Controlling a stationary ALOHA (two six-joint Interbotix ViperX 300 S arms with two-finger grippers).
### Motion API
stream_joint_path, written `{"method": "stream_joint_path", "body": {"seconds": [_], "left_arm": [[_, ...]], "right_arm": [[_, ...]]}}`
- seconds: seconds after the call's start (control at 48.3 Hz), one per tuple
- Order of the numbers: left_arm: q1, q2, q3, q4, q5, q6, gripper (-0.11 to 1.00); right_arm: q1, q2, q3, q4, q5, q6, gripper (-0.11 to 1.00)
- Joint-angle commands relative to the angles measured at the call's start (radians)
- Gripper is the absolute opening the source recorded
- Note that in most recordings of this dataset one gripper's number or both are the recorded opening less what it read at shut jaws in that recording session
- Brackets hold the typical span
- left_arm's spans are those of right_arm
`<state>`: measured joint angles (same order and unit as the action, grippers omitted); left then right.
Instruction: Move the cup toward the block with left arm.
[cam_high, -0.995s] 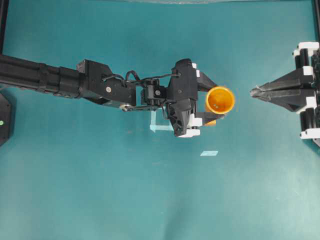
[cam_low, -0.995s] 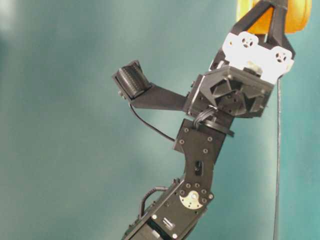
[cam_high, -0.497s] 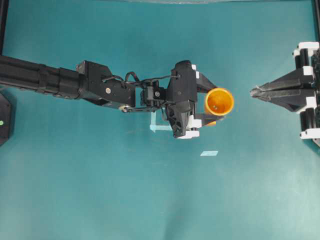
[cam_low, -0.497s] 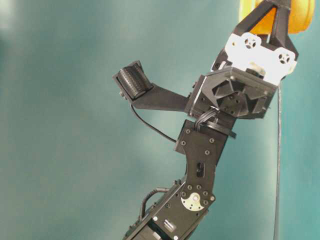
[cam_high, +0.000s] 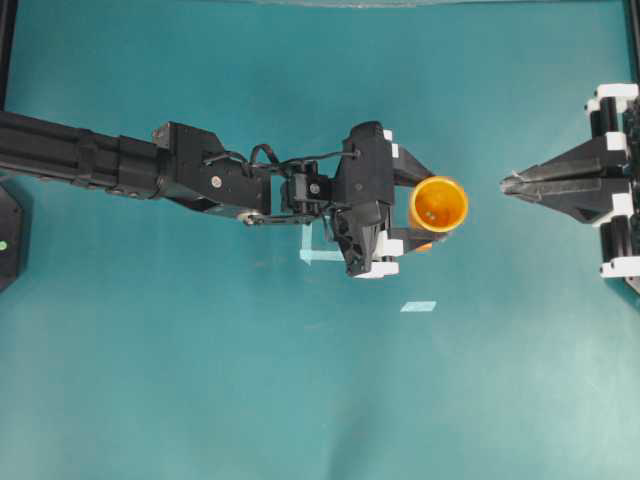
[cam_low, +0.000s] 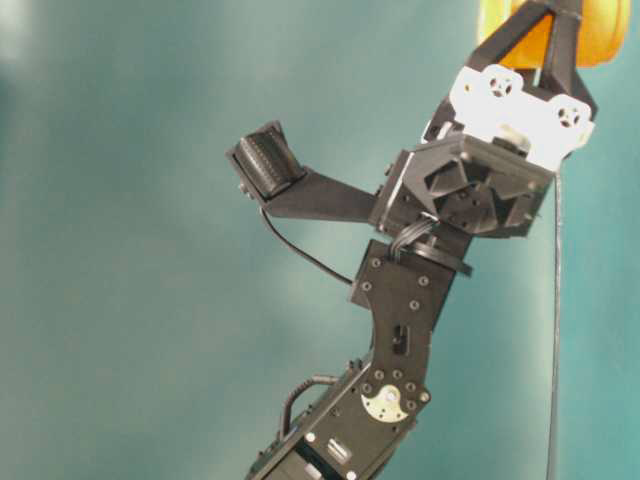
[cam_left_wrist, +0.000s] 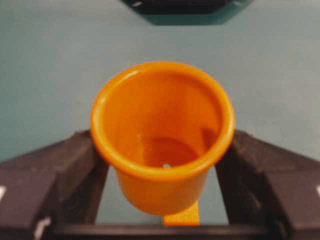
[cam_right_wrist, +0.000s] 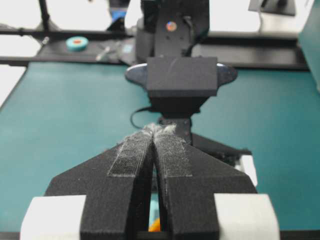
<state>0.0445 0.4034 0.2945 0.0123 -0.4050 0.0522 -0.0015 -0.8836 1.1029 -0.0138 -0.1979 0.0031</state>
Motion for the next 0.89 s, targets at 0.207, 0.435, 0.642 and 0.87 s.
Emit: {"method": "stream_joint_path", "body": {"seconds": [0.207,0.435,0.642,0.87], "left_arm": [[-0.003,-0.018,-0.009,-0.002,-0.011,-0.002,0.62],[-0.003,-0.018,-0.011,-0.002,-0.011,-0.002,0.62],[-0.003,-0.018,-0.009,-0.002,-0.018,-0.002,0.62],[-0.003,-0.018,-0.009,-0.002,-0.02,-0.002,0.62]], "right_arm": [[-0.002,0.0,-0.025,-0.002,-0.006,-0.003,0.0],[0.0,0.0,-0.025,-0.002,-0.008,-0.003,0.0],[-0.002,0.0,-0.025,-0.002,-0.006,-0.003,0.0],[-0.002,0.0,-0.025,-0.002,-0.006,-0.003,0.0]]}}
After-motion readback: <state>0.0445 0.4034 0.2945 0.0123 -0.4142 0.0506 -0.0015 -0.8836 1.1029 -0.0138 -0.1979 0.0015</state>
